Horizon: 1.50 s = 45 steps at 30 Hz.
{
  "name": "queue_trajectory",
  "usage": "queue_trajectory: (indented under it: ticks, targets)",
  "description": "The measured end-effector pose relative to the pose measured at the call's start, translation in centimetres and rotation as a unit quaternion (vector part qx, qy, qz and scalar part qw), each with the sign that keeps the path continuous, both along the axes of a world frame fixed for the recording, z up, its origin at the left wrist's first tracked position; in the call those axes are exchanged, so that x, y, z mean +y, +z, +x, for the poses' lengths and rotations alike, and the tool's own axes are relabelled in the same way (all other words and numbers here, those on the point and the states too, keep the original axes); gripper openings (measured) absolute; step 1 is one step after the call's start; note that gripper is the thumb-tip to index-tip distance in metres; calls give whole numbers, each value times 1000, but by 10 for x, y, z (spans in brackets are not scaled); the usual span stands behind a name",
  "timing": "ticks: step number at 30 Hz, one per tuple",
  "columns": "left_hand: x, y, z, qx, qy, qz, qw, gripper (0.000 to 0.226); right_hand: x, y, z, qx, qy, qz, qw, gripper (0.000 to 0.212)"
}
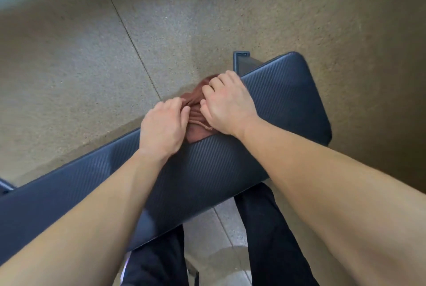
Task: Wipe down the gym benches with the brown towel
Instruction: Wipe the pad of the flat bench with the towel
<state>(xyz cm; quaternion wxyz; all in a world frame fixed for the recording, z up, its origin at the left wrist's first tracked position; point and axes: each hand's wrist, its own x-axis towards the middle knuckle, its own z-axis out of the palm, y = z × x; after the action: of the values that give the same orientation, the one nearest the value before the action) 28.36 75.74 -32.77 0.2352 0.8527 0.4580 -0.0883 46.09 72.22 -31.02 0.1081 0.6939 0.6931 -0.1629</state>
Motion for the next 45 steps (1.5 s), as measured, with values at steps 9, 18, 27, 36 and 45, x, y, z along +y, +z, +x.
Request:
queue_trajectory:
  ticks: [9,18,27,36,45]
  targets:
    - [-7,6,47,26,41,39,998,37,2,-12,19,76,24,57,995,43]
    - [-2,-2,226,-25,-1,8,1000,24,-13,-6,169,76,-144,38,986,63]
    - [-16,-7,283,-69,-205,86,972,30,-103,2,174,211,-478,47,851,42]
    - [50,-16,275,-48,-116,-111,986,33,-30,-3,173,175,-515,29,839,42]
    - [-1,-2,288,-1,-190,36,981,32,-112,-1,166,239,-538,44,807,48]
